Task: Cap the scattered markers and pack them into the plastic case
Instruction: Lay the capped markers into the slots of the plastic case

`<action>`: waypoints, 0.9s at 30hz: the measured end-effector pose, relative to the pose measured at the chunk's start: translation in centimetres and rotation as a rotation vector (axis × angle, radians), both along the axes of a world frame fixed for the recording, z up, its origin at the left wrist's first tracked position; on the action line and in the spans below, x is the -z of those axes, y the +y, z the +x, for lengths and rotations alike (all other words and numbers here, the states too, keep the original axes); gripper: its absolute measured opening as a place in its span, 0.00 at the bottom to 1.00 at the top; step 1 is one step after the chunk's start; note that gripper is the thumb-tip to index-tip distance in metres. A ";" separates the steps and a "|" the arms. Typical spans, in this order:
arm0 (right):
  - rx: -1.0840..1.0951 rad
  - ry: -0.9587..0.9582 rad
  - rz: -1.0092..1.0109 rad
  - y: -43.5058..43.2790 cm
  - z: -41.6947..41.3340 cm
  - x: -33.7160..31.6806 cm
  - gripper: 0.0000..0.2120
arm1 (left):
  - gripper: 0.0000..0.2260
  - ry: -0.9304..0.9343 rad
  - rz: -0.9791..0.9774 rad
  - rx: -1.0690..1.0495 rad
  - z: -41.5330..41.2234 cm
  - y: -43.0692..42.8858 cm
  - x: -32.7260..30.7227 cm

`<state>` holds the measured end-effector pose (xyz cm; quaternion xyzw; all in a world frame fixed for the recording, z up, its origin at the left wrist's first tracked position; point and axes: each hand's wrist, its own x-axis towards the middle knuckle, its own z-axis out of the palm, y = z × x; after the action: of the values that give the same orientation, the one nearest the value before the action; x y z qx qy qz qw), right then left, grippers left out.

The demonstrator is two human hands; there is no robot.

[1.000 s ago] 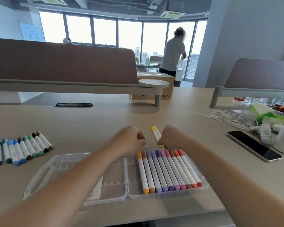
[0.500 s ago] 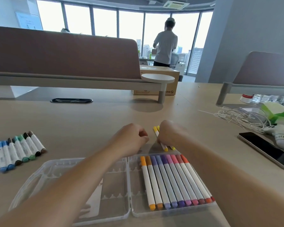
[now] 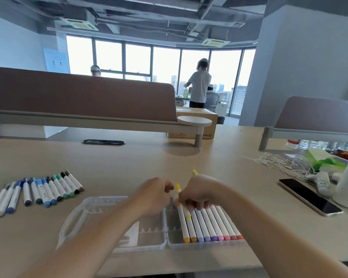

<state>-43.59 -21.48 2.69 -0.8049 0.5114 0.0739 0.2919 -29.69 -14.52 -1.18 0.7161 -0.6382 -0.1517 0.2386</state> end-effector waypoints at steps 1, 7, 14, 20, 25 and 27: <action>-0.014 -0.009 0.020 0.7 -0.2 0.1 0.15 | 0.17 -0.013 0.014 0.004 -0.2 0.7 -0.1; -0.049 -0.021 0.071 2.9 -0.7 1.1 0.12 | 0.11 -0.036 0.044 0.067 -1.5 3.7 0.2; -0.044 0.056 -0.014 3.0 -1.0 1.4 0.20 | 0.17 -0.040 0.097 0.157 -1.7 4.5 0.8; -0.070 0.178 0.020 3.1 -0.6 1.3 0.22 | 0.18 -0.018 0.065 0.156 -1.5 4.3 1.0; -0.139 0.246 0.006 3.2 -0.1 1.0 0.22 | 0.16 -0.026 0.046 0.152 -1.4 3.9 1.4; -0.154 0.246 0.010 3.0 0.0 1.2 0.22 | 0.16 -0.055 0.055 0.151 -1.7 3.8 1.0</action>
<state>-43.58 -18.47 1.53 -0.8251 0.4796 0.1967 0.2247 -31.35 -10.69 -2.20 0.6761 -0.6923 -0.1671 0.1889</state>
